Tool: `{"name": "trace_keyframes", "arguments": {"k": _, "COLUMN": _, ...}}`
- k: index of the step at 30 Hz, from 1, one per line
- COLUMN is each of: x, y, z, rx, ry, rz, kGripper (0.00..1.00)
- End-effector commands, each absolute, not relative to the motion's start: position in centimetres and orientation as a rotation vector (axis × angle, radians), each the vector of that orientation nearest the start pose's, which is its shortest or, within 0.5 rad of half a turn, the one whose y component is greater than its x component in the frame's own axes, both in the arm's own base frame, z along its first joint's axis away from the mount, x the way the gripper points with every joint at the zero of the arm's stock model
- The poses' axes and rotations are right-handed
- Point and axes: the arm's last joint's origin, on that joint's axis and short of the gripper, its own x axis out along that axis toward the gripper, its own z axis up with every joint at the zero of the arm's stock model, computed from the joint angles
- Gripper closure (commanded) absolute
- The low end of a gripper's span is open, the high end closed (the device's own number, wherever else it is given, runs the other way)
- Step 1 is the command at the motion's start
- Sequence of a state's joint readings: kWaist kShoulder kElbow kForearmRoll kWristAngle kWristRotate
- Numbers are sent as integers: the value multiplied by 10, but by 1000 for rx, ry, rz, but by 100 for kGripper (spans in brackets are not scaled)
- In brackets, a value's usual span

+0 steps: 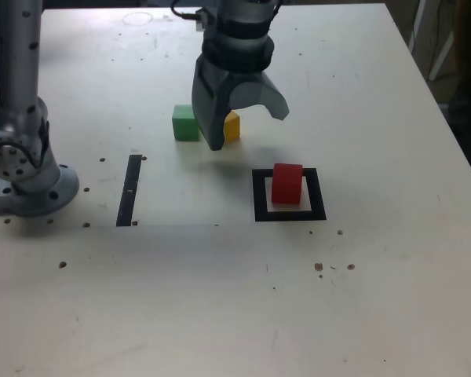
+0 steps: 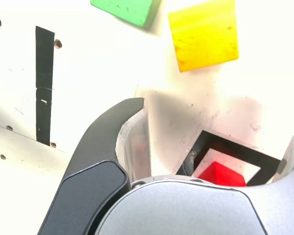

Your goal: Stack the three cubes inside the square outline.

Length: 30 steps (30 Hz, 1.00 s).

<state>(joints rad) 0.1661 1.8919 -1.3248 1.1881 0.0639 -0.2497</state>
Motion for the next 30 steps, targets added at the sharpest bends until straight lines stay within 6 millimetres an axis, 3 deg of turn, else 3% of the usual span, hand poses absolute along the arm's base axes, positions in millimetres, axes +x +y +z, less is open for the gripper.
{"name": "trace_keyframes", "arguments": {"k": 1, "x": 298, "y": 56, "z": 248, "rx": -282, "ry": 1727, "rz": 395, "kGripper": 1}}
{"name": "trace_keyframes", "arguments": {"k": 13, "x": 289, "y": 84, "z": 238, "rx": -352, "ry": 1743, "rz": 444, "kGripper": 1}}
{"name": "trace_keyframes", "arguments": {"k": 30, "x": 298, "y": 93, "z": 220, "rx": -386, "ry": 1769, "rz": 440, "kGripper": 2}}
